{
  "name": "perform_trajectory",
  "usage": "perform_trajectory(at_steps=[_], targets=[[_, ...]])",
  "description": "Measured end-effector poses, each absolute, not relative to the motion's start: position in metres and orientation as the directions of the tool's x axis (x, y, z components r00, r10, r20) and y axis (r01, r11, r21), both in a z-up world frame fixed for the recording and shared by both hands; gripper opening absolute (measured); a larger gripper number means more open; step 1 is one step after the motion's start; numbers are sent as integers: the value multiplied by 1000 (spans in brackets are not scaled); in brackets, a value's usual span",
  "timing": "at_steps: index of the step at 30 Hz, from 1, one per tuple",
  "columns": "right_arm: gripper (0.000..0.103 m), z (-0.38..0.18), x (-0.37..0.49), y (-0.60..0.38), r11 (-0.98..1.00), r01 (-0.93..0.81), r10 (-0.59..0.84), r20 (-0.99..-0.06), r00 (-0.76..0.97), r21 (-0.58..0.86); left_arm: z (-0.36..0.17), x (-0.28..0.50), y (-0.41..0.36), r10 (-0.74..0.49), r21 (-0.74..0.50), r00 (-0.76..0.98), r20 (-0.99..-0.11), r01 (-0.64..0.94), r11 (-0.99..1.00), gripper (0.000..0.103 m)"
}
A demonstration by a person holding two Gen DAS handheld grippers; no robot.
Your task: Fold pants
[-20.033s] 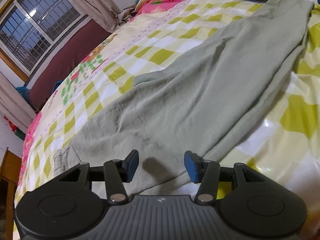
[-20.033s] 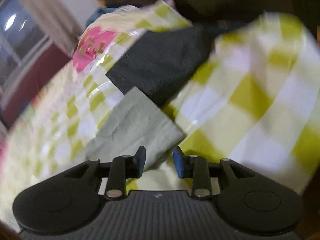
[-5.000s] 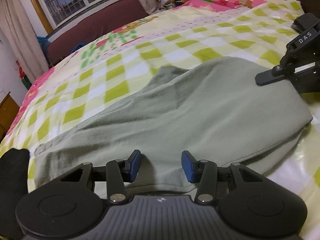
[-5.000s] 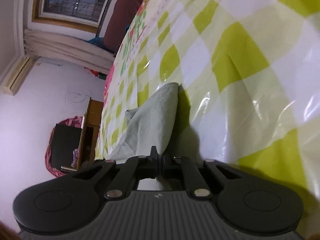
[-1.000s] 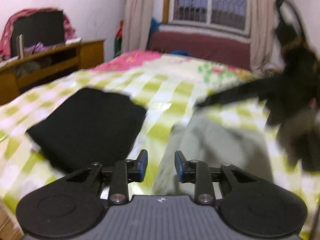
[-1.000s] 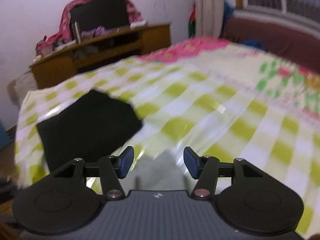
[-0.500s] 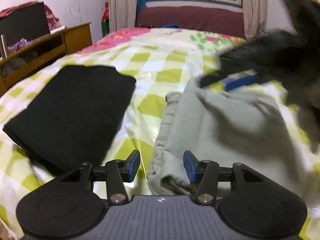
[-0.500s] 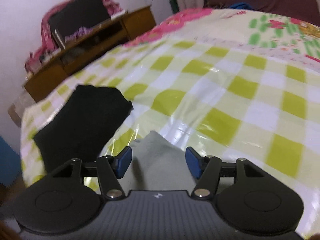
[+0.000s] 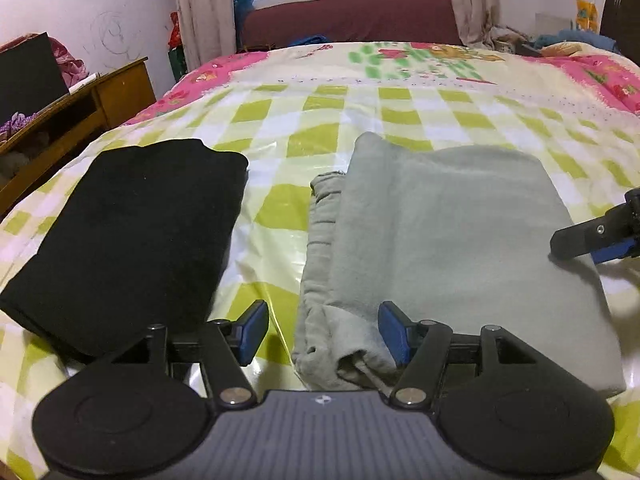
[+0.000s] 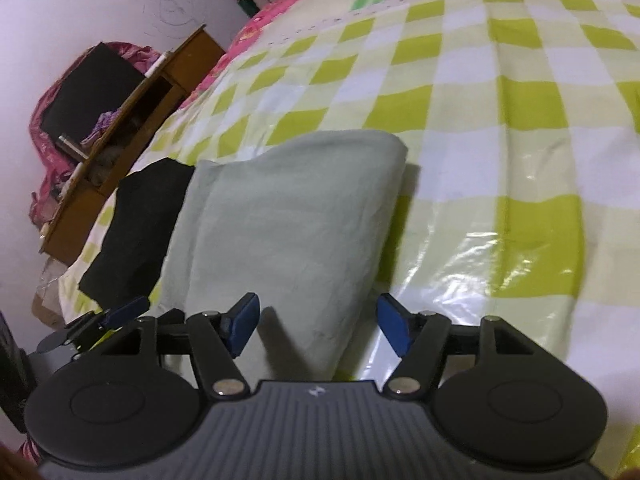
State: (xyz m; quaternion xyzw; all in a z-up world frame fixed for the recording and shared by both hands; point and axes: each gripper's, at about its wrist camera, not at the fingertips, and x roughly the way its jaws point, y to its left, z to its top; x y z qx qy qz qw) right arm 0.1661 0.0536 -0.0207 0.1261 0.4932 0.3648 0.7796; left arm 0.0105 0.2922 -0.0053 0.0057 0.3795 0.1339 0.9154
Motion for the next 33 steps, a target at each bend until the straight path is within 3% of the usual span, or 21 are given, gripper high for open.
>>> perform_trajectory(at_steps=[4, 10, 14, 17, 20, 22, 24, 27, 31, 33], targets=[[68, -28, 166, 55, 679, -436, 719, -654, 235, 590, 5, 12, 289, 254, 120, 700, -667, -235, 964, 75], [69, -30, 165, 55, 647, -430, 753, -617, 228, 630, -8, 31, 294, 235, 116, 669, -705, -218, 969, 76], [70, -38, 169, 54, 635, -420, 765, -605, 221, 648, -10, 37, 299, 244, 124, 662, -709, -223, 967, 87], [78, -40, 170, 61, 617, -426, 780, -586, 220, 662, -14, 43, 301, 225, 112, 649, -727, -211, 971, 90], [79, -41, 171, 73, 631, -441, 767, -599, 229, 638, -16, 50, 304, 217, 104, 647, -731, -208, 973, 94], [77, -36, 169, 72, 626, -452, 770, -597, 228, 636, -11, 51, 304, 187, 75, 652, -735, -197, 978, 89], [66, -34, 166, 67, 615, -458, 777, -592, 214, 642, -9, 47, 301, 139, 45, 660, -738, -158, 986, 81], [57, -35, 163, 60, 612, -457, 778, -596, 199, 646, -10, 39, 295, 118, 42, 680, -724, -127, 991, 75], [58, -44, 167, 59, 609, -444, 781, -594, 190, 658, -14, 42, 297, 104, 38, 679, -727, -111, 993, 76], [67, -47, 171, 62, 596, -429, 793, -582, 182, 678, -16, 48, 300, 93, 28, 669, -737, -108, 994, 79]])
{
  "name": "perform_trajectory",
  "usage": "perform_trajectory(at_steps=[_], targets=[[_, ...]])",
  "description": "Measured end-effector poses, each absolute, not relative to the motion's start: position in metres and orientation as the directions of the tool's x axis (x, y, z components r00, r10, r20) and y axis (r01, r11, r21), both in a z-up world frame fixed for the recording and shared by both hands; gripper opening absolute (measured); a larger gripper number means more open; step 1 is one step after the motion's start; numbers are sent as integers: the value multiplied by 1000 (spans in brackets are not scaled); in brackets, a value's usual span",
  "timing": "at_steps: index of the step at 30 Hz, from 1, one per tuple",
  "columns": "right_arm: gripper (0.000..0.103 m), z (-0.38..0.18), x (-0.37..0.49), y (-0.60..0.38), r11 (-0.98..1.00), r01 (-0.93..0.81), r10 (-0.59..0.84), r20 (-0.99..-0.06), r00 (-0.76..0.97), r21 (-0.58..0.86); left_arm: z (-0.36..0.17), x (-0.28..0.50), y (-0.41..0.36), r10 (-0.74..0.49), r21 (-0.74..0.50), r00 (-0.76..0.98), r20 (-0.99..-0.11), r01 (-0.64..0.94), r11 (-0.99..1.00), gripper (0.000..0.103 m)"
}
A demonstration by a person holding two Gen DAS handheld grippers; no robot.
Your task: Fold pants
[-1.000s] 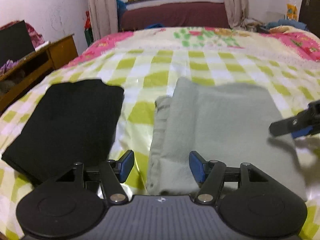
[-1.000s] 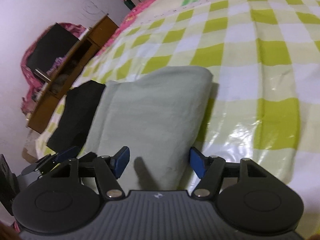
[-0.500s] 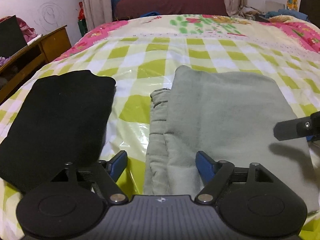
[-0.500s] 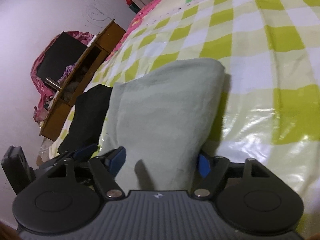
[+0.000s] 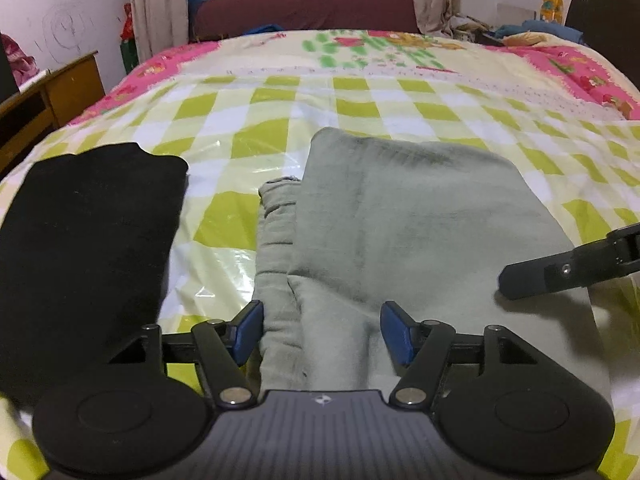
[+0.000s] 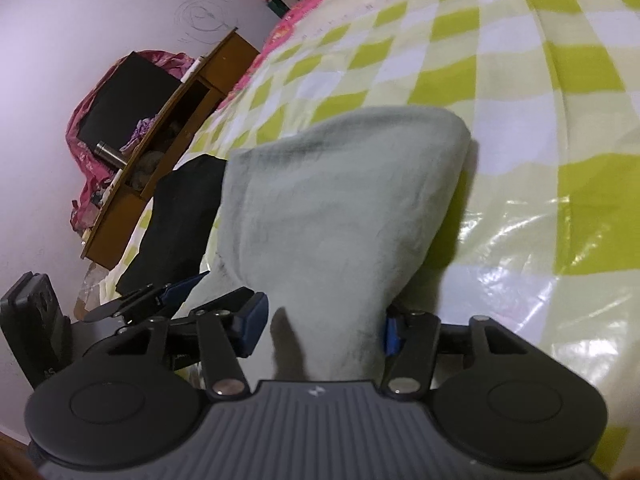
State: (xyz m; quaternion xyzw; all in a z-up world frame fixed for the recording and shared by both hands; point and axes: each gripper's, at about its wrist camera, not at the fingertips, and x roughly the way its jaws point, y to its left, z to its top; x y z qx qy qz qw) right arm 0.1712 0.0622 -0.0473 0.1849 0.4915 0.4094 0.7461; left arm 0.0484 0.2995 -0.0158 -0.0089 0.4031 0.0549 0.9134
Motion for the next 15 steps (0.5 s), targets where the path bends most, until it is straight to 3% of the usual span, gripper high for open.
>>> perform_trajectory(at_steps=[2, 4, 5, 6, 8, 11, 15], targets=[[75, -49, 174, 67, 578, -418, 809, -561, 177, 701, -18, 54, 302, 85, 14, 664, -743, -112, 994, 81], [74, -46, 173, 73, 594, -415, 797, -573, 188, 690, -19, 56, 303, 86, -1, 664, -742, -129, 992, 80], [65, -43, 171, 74, 601, -424, 791, -580, 194, 678, -18, 55, 303, 80, -16, 670, -738, -137, 990, 75], [42, -39, 168, 73, 606, -433, 786, -586, 197, 667, -15, 52, 300, 78, -23, 677, -732, -139, 990, 69], [21, -37, 165, 65, 585, -397, 803, -573, 162, 708, -9, 44, 293, 91, -4, 696, -712, -133, 991, 63], [21, -30, 158, 56, 547, -402, 831, -534, 156, 735, 2, 30, 288, 58, -30, 725, -687, -108, 994, 60], [24, -36, 163, 58, 574, -405, 811, -563, 160, 712, -6, 34, 290, 100, 26, 702, -705, -114, 993, 61]])
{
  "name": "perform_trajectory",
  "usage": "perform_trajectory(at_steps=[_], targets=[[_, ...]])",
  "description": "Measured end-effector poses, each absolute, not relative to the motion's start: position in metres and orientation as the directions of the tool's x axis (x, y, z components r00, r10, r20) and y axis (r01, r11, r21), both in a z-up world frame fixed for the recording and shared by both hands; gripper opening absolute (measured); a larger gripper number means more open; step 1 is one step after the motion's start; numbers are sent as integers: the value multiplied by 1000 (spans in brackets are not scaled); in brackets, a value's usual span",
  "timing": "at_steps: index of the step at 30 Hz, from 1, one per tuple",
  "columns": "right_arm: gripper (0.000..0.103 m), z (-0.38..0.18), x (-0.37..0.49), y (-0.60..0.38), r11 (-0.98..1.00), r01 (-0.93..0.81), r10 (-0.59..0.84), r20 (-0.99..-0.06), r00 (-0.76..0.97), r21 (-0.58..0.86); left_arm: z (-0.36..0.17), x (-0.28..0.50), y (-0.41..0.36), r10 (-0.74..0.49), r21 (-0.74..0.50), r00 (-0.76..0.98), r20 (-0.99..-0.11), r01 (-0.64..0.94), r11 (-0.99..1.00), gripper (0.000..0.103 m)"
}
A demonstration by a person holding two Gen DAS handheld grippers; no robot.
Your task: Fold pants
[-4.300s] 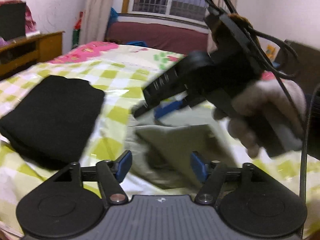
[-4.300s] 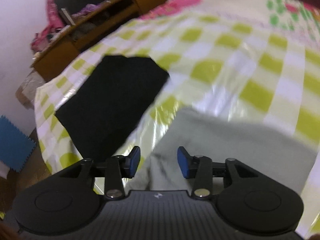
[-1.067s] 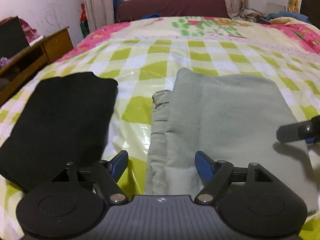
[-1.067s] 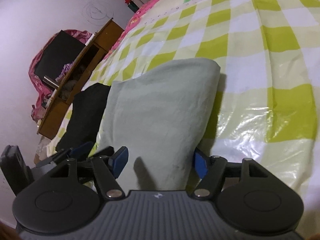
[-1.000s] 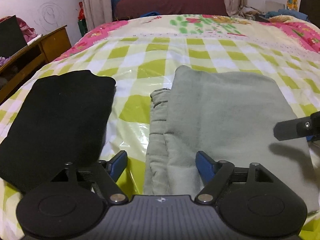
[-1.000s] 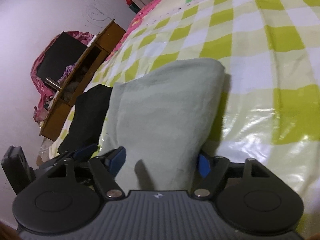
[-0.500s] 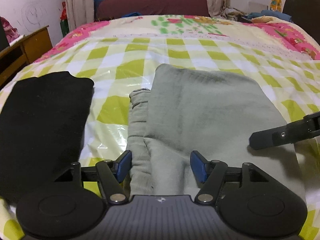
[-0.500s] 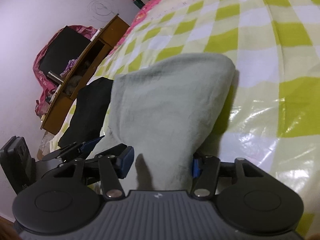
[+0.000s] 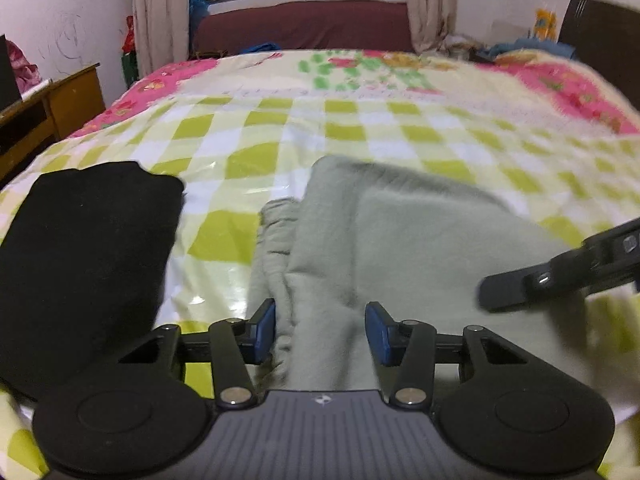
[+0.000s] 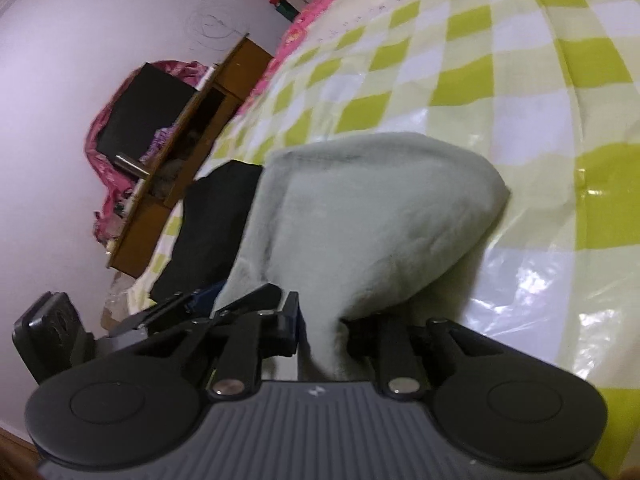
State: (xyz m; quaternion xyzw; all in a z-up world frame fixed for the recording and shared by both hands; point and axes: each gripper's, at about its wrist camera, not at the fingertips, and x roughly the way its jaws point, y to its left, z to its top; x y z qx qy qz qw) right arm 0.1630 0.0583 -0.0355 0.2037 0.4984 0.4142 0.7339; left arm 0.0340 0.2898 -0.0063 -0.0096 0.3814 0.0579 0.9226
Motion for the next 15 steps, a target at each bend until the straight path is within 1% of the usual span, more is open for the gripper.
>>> perform_trajectory(at_steps=[1, 2, 3, 5, 7, 9, 14, 15], targets=[[24, -38, 166, 58, 579, -391, 808, -568, 157, 715, -10, 36, 293, 97, 19, 694, -714, -119, 993, 61], [27, -40, 168, 57, 581, -378, 807, -570, 154, 721, -11, 37, 297, 86, 1, 691, -718, -122, 993, 63], [33, -40, 168, 56, 583, -372, 806, -572, 154, 722, -12, 37, 299, 79, -8, 691, -719, -122, 992, 65], [40, -40, 169, 52, 592, -368, 801, -576, 165, 718, -11, 36, 300, 86, 0, 694, -715, -122, 993, 66], [45, -40, 169, 45, 583, -365, 808, -565, 169, 725, -11, 35, 301, 83, 5, 695, -714, -113, 994, 67], [52, -44, 169, 41, 565, -355, 821, -548, 157, 745, -12, 35, 303, 78, 1, 696, -714, -110, 994, 70], [53, -47, 162, 35, 544, -366, 833, -538, 128, 755, -11, 35, 309, 54, -20, 686, -726, -99, 995, 74], [56, -47, 160, 35, 533, -373, 839, -530, 120, 759, -12, 34, 310, 44, -26, 680, -732, -92, 995, 77]])
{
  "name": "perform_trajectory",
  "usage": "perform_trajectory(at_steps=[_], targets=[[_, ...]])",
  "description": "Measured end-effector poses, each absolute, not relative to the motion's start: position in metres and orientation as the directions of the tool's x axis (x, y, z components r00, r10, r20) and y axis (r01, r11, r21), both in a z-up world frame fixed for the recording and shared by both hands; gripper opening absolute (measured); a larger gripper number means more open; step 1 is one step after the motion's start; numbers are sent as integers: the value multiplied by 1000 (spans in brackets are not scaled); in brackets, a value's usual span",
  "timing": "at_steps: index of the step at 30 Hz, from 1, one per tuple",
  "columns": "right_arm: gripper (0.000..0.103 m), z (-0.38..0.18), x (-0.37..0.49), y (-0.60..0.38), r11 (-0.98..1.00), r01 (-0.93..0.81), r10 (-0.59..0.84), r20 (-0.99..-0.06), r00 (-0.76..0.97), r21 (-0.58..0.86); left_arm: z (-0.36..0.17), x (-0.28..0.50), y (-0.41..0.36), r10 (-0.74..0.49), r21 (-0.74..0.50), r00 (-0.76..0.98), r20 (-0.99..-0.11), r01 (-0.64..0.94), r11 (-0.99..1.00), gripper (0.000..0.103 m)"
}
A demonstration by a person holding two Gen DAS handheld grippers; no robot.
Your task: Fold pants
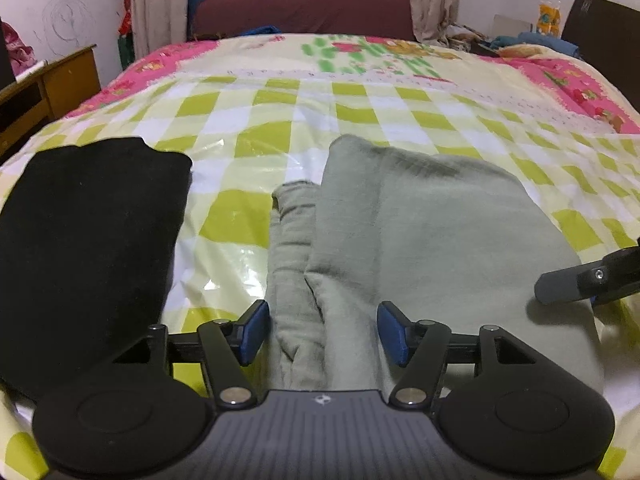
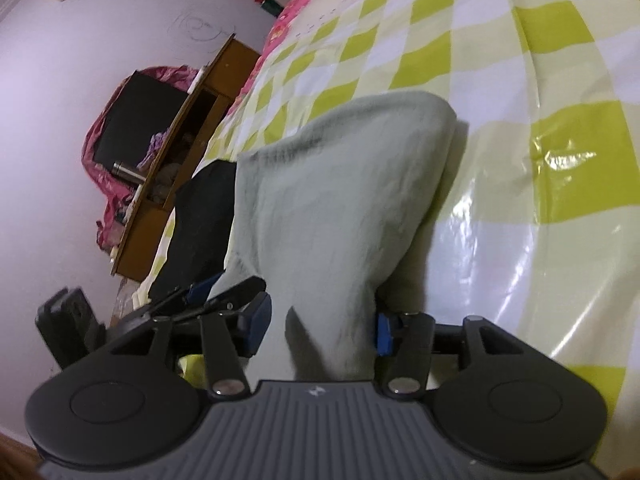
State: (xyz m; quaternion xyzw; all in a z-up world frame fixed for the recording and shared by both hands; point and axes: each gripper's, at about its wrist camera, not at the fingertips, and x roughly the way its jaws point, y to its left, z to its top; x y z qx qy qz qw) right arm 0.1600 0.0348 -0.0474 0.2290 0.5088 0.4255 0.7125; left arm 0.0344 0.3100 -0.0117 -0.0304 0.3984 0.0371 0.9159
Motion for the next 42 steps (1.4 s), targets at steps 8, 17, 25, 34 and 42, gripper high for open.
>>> perform_trajectory(at_steps=[8, 17, 25, 34, 42], targets=[[58, -50, 167, 75, 501, -423, 854, -511, 99, 755, -14, 39, 313, -20, -131, 675, -737, -113, 985, 71], [28, -57, 175, 74, 508, -384, 849, -523, 72, 771, -20, 40, 313, 3, -90, 673, -739, -103, 991, 78], [22, -52, 175, 89, 494, -392, 856, -513, 61, 776, -16, 41, 296, 43, -56, 686, -726, -121, 991, 65], [15, -18, 157, 52, 440, -414, 892, -440, 99, 797, 20, 27, 285, -29, -142, 729, -684, -93, 986, 36], [15, 4, 142, -21, 500, -409, 865, -463, 193, 763, 30, 33, 232, -171, -220, 712, -681, 24, 975, 36]])
